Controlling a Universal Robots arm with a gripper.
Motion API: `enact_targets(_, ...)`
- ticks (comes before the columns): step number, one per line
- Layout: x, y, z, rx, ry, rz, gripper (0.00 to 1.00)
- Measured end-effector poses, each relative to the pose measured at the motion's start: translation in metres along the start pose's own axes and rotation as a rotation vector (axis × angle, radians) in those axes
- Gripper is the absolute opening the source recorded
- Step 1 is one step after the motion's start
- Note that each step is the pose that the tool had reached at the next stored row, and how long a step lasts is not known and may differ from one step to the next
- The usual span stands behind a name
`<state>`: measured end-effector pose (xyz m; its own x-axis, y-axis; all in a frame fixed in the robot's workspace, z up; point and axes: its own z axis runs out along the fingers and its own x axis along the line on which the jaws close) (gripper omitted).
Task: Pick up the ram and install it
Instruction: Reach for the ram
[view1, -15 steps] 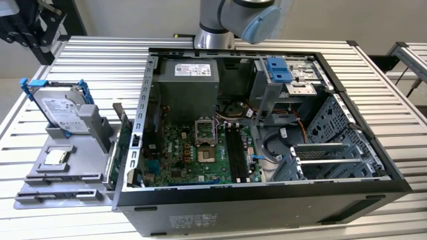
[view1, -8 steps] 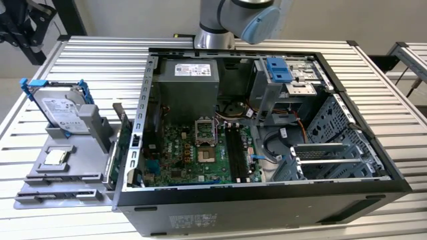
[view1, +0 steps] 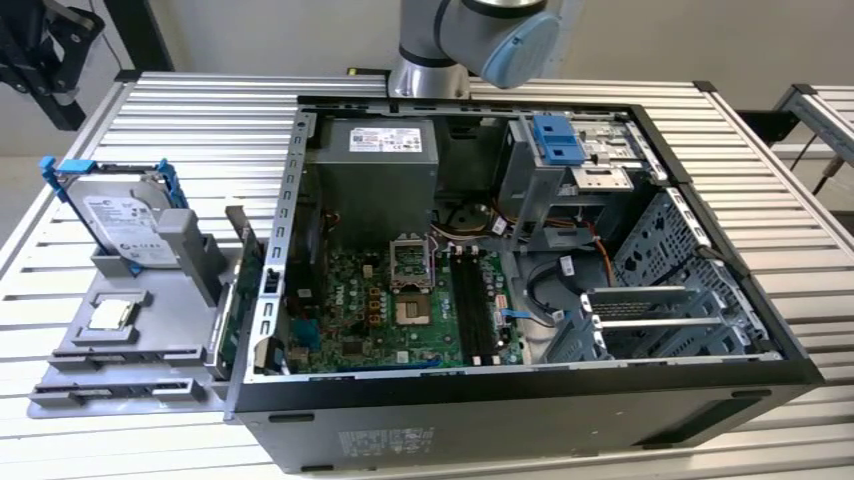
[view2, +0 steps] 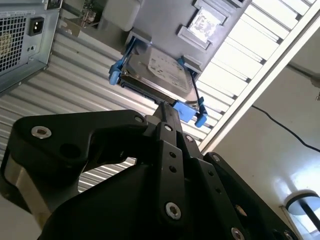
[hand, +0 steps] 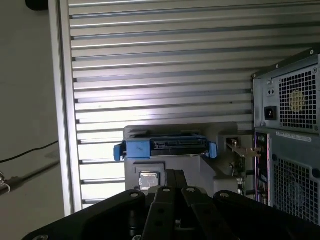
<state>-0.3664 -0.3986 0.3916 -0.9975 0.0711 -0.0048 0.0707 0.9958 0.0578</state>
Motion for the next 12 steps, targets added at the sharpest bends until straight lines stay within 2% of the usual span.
enact_targets(7, 0.0004, -0.0005, 0.0000, 0.0000, 0.0000, 0.000, 0.00)
enact_targets(12, 0.0007, -0.0041, -0.0002, 0.0000, 0.0000, 0.000, 0.00)
